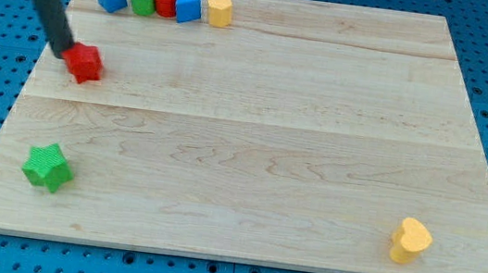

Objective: Slide the red star to the center of the board

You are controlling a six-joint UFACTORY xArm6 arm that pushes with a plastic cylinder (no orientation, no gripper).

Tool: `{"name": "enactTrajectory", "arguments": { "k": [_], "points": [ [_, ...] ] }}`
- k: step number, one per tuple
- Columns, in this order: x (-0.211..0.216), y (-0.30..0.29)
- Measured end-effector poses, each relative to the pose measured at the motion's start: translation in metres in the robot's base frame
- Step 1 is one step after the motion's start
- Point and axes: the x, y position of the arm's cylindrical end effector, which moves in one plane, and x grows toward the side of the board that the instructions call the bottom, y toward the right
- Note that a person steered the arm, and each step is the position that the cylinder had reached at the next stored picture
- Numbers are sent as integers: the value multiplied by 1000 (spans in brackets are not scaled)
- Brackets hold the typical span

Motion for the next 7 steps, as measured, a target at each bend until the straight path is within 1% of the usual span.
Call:
{"name": "enactTrajectory", "arguments": {
  "k": [1, 2, 3, 4, 5, 6, 7],
  "points": [
    [28, 34],
    [35, 2],
    [42, 53],
    [44, 121],
    [24, 150],
    [32, 153],
    [59, 178]
  ]
}}
